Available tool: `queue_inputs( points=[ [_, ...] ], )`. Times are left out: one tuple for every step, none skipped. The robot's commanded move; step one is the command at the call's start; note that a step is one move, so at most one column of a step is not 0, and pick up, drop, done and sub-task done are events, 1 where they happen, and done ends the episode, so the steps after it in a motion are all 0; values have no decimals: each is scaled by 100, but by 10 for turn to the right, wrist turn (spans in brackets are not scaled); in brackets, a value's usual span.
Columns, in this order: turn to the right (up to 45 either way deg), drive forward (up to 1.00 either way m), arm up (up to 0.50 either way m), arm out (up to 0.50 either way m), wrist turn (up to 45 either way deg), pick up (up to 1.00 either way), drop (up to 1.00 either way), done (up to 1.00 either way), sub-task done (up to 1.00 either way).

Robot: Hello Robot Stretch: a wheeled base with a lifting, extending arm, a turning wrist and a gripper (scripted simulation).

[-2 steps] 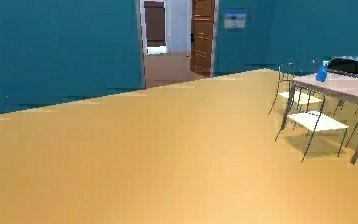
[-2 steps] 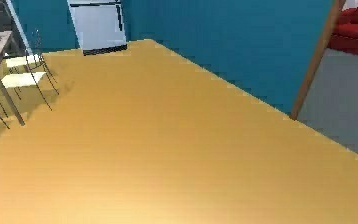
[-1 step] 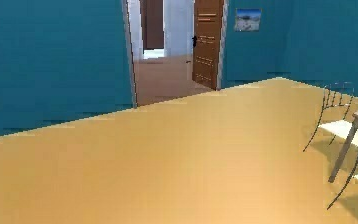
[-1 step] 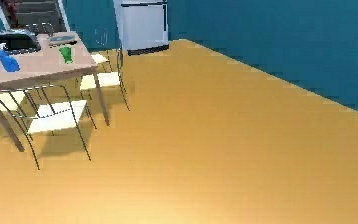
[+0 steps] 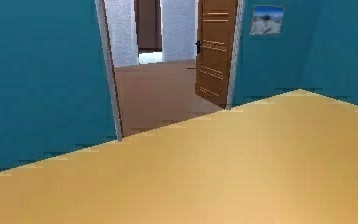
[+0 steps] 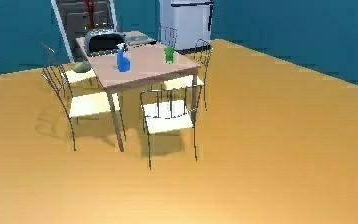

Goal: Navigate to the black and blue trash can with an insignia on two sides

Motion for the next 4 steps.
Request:
queue_inputs(
  points=[
    [0, 100, 0, 0, 0, 0, 0, 0, 0],
    [0, 100, 0, 0, 0, 0, 0, 0, 0],
    [-60, 0, 0, 0, 0, 0, 0, 0, 0],
    [-30, 0, 0, 0, 0, 0, 0, 0, 0]
  ],
)
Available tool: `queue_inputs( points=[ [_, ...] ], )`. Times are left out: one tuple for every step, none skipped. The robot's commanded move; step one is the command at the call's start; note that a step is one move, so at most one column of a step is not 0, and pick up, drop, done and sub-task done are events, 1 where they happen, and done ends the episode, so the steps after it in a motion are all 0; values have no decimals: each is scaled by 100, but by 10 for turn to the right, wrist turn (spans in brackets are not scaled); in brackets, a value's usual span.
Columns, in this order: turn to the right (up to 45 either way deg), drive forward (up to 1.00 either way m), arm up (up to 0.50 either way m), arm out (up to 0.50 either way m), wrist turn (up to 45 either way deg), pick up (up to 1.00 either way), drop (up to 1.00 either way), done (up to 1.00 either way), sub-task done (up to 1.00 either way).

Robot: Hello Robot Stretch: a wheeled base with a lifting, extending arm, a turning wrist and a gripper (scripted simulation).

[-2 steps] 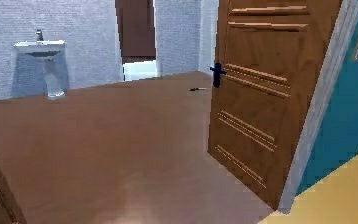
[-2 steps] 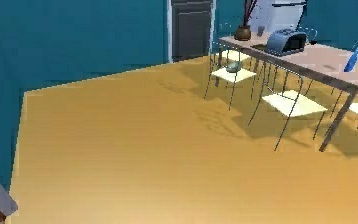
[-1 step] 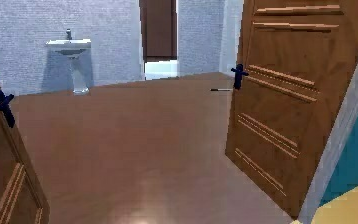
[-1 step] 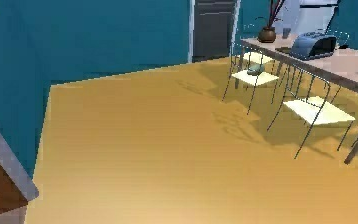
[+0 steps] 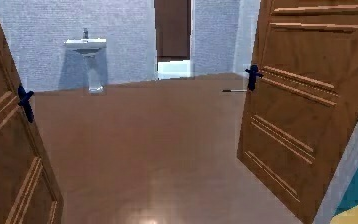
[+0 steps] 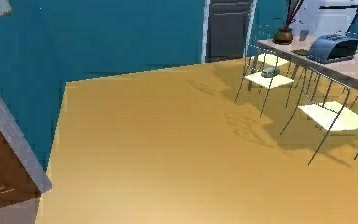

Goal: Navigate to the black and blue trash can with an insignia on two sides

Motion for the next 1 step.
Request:
queue_inputs(
  points=[
    [0, 30, 0, 0, 0, 0, 0, 0, 0]
  ],
)
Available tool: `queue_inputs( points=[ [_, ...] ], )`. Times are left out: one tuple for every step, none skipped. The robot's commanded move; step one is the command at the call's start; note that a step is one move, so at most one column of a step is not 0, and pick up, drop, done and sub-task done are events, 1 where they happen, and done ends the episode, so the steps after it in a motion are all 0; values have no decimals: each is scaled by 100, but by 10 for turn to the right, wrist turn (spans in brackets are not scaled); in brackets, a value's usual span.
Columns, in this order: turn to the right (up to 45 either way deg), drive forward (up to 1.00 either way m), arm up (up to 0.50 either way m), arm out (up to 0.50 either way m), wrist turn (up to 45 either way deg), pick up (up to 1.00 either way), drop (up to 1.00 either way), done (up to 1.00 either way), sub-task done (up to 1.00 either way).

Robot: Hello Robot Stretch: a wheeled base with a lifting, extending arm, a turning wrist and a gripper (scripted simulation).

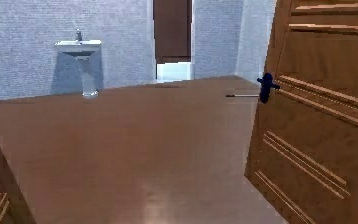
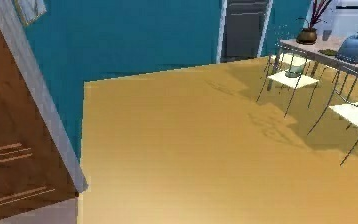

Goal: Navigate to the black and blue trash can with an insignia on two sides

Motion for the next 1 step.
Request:
queue_inputs(
  points=[
    [-180, 0, 0, 0, 0, 0, 0, 0, 0]
  ],
)
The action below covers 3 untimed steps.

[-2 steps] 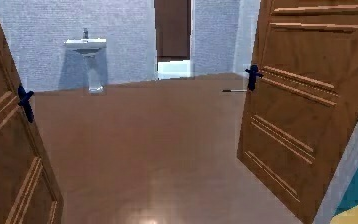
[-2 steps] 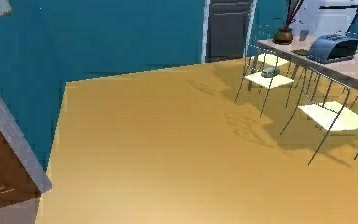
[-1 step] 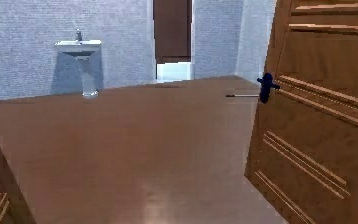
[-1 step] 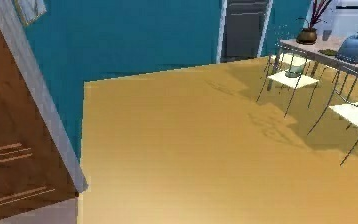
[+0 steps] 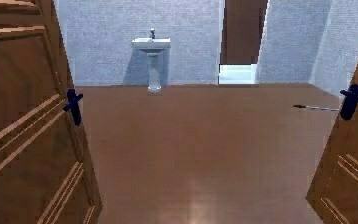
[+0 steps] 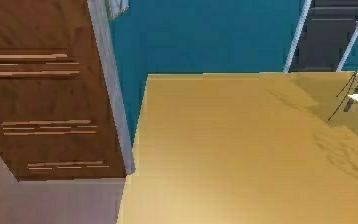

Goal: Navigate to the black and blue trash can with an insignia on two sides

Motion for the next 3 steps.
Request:
queue_inputs(
  points=[
    [0, 100, 0, 0, 0, 0, 0, 0, 0],
    [-60, 0, 0, 0, 0, 0, 0, 0, 0],
    [0, 50, 0, 0, 0, 0, 0, 0, 0]
  ],
)
